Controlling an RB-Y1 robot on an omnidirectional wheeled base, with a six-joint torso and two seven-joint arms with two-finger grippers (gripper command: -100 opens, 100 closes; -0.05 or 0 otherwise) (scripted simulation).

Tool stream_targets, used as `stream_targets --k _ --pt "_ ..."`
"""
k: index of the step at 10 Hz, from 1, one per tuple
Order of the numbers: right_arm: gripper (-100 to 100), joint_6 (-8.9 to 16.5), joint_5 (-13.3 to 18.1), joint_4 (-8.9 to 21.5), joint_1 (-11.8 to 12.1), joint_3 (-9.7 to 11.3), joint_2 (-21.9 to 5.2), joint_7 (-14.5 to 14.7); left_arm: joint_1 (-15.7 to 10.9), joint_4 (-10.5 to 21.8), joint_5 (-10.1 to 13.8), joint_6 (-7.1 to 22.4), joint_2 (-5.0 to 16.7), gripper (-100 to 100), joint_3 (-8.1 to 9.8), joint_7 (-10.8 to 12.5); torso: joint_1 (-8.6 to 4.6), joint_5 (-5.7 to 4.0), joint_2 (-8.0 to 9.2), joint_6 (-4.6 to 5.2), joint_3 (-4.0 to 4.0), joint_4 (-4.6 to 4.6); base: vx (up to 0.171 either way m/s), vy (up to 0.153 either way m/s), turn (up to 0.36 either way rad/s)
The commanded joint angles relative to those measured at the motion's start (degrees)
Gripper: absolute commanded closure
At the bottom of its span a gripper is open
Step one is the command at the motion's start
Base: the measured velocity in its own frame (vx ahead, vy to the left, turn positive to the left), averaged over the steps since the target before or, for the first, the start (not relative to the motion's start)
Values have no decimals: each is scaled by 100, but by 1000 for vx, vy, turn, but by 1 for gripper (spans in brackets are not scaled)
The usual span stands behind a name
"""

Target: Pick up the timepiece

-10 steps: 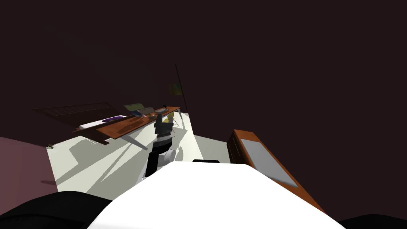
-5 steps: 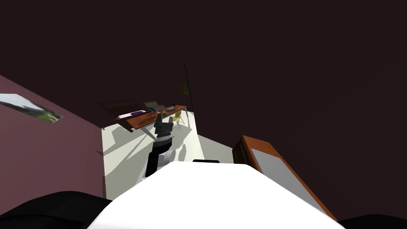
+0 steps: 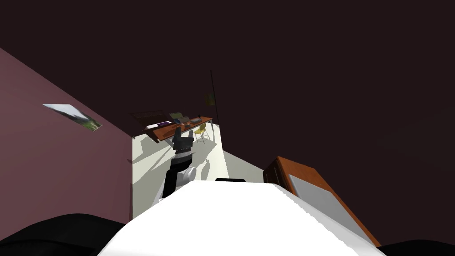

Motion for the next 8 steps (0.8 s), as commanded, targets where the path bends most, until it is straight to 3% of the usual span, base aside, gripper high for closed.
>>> stream_targets --k 1,5,6,7,8 --pt "-100 112 -105 134 -177 64 109 116 0 0 0 0 0 0 0 0 0 0 0 0 0 0 -29 -44 47" --pt "-100 279 -262 334 -443 159 271 290 -1 0 0 0 0 0 0 0 -15 -4 28 0 16 6 -56 -56 36" --pt "-100 171 -234 381 -427 19 279 386 -1 0 0 0 0 0 0 0 -12 -3 24 0 14 6 -17 -18 10" --pt "100 184 -239 385 -433 21 284 396 0 0 0 0 0 0 0 0 -4 -1 17 1 10 4 0 0 0" --pt "100 182 -239 384 -432 21 283 395 0 0 0 0 0 0 0 0 2 0 11 1 7 3 0 0 0"
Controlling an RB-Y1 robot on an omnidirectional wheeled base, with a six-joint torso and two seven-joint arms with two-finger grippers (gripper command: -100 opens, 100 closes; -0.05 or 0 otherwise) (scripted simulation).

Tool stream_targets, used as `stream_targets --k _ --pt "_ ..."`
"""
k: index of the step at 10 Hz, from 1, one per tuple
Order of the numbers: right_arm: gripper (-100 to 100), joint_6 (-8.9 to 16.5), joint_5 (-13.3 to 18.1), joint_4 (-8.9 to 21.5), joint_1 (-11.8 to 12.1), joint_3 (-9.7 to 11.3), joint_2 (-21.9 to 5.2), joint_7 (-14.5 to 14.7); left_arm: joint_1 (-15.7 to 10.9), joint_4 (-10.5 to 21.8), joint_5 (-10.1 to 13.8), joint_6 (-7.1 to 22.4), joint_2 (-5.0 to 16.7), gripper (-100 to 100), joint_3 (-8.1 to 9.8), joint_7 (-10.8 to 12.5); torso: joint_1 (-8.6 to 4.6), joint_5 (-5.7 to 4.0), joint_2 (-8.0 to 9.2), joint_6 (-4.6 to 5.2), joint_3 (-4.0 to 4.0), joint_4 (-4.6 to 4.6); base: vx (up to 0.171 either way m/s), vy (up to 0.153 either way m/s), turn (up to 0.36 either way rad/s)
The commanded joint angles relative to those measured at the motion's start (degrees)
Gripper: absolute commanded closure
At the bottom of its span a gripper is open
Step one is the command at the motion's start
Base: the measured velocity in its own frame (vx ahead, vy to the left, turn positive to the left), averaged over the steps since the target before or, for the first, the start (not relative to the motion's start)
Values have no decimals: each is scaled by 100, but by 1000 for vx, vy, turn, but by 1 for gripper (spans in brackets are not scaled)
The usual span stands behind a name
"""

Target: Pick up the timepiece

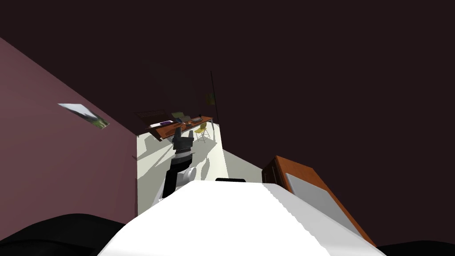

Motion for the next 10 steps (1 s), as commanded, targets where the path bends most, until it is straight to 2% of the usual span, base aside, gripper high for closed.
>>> stream_targets --k 1,3,4,5,8,9,10 --pt "100 0 0 0 0 0 0 0 0 0 0 0 0 0 0 0 0 0 0 0 0 0 0 0 0" --pt "100 -25 -2 -2 4 3 1 -6 0 0 0 0 0 0 0 0 -13 -12 13 1 10 8 0 0 0" --pt "0 -23 -4 -1 4 1 1 -8 0 0 0 0 0 0 0 0 -17 -14 15 0 12 8 0 0 0" --pt "100 17 56 -152 118 91 -92 -190 0 0 0 0 0 0 0 0 -20 -16 16 0 13 9 27 31 -34" --pt "100 -179 240 -386 429 -20 -281 -393 1 0 0 0 -1 0 0 0 2 -13 -8 -2 -1 3 68 71 -50" --pt "100 -93 199 -400 406 53 -262 -405 1 0 0 0 -1 0 0 0 12 -10 -10 -2 -3 1 29 44 -19" --pt "0 -110 205 -410 422 49 -271 -422 0 0 0 0 0 0 0 0 -3 -15 0 -5 2 5 5 9 0"
